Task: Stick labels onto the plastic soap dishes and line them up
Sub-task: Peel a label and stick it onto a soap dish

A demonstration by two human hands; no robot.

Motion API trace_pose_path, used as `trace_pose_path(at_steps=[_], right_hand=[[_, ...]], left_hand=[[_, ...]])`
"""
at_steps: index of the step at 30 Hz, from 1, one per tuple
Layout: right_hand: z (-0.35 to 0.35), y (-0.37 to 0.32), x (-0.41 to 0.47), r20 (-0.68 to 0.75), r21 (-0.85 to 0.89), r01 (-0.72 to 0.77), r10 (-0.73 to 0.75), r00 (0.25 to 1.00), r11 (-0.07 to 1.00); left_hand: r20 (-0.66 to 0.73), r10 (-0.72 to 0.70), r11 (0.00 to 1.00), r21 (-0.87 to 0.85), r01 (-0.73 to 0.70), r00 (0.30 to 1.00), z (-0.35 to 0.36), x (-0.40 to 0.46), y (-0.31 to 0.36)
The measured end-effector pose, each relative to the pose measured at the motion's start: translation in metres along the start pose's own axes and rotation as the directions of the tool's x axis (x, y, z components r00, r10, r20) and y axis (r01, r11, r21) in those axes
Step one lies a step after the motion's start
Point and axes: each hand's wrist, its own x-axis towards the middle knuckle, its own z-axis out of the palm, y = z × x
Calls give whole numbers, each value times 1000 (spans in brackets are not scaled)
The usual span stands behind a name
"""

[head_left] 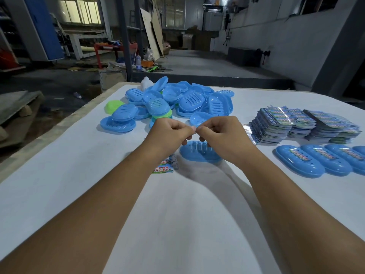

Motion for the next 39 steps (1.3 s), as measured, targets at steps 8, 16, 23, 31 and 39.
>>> trace_pose_path(at_steps=[8, 16, 23, 31, 39], right_hand=[[0, -1, -1, 29, 17, 11, -12, 999, 1000], [4, -7, -6, 101, 35, 94, -97, 990, 995], [10, -4, -7, 137, -26, 166, -161, 977, 986], [-3, 5, 6, -153, -114, -46, 28, 988, 992], [-6, 4, 4, -116, -91, -138, 128, 985, 986]], left_hand=[[57, -65, 995, -71, 69, 996, 1, -1, 5], [72, -225, 943, -234, 236, 972, -2, 0, 5], [-118, -236, 946, -253, 201, 964, -5, 2, 4], [-89, -167, 977, -145, 153, 982, -1, -1, 6], [-50, -171, 980, -110, 165, 984, 1, 0, 5]])
